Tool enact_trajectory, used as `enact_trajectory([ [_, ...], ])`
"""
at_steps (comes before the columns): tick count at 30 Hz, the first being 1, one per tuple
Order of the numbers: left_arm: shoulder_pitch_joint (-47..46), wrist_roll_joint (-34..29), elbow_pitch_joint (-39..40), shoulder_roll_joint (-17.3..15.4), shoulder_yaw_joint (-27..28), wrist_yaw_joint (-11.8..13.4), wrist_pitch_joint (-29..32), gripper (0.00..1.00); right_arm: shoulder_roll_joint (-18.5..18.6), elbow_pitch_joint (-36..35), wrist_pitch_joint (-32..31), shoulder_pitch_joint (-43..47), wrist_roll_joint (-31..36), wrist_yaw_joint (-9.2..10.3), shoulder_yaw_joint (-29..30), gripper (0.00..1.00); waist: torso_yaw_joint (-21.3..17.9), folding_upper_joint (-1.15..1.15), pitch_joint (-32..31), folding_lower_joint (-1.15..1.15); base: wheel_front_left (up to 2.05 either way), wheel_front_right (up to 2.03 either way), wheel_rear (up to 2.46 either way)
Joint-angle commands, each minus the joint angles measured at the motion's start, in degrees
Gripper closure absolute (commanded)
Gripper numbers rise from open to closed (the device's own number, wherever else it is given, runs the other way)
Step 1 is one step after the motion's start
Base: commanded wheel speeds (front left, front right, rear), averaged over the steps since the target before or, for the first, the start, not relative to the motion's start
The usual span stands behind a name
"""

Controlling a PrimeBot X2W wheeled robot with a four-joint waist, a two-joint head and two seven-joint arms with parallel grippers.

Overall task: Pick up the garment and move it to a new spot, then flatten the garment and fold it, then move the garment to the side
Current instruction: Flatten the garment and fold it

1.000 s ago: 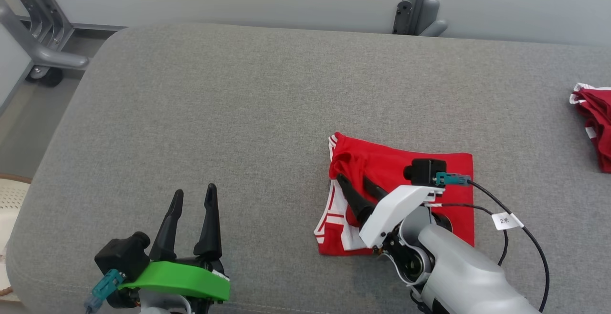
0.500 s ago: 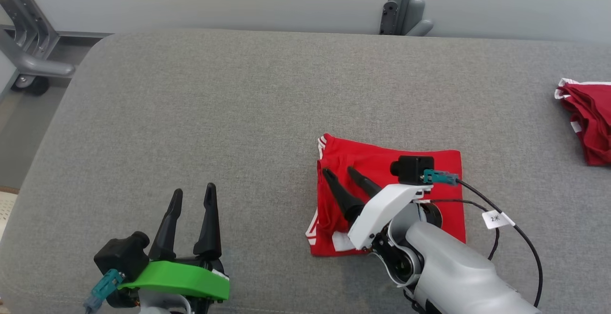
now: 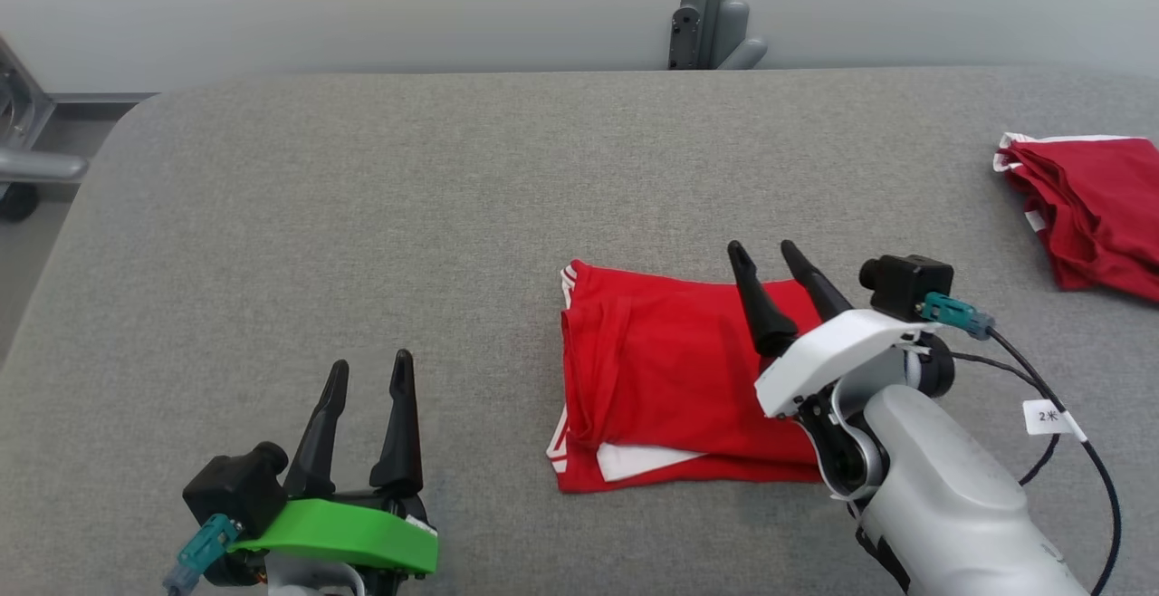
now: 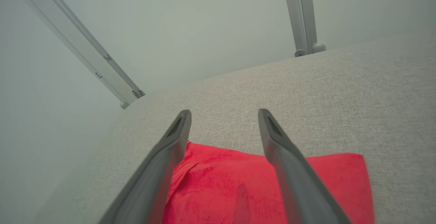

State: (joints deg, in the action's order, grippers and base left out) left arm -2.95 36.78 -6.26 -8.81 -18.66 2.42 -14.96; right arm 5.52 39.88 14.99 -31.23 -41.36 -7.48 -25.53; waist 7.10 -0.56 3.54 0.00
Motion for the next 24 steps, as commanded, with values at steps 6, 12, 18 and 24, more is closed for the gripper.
enact_trajectory([
  [6,-0.1,-0.2,-0.6,-0.3,-0.3,-0.1,-0.2,0.00,-0.8,-5.8,0.2,6.0,9.2,0.00,9.1,0.00,-2.0,0.56,-0.4,0.00,0.00,0.00,0.00],
  [12,0.0,0.0,-1.0,-0.6,-0.5,-0.3,-0.2,0.00,-1.9,-11.4,0.2,11.7,15.0,-0.01,15.7,0.00,-2.6,0.56,-0.9,0.00,0.00,0.00,0.00],
  [18,0.8,0.2,-1.2,-0.9,-0.6,-0.1,-0.2,0.00,-2.5,-16.8,-0.3,16.9,18.6,0.00,19.7,0.00,-2.6,0.56,-1.6,0.00,0.00,0.00,0.00],
  [24,1.1,0.3,-1.2,-1.1,-0.7,0.1,-0.2,0.00,-2.6,-19.7,-1.0,19.4,18.2,-0.01,20.6,0.00,-2.1,0.56,-1.8,0.00,0.00,0.00,0.00],
])
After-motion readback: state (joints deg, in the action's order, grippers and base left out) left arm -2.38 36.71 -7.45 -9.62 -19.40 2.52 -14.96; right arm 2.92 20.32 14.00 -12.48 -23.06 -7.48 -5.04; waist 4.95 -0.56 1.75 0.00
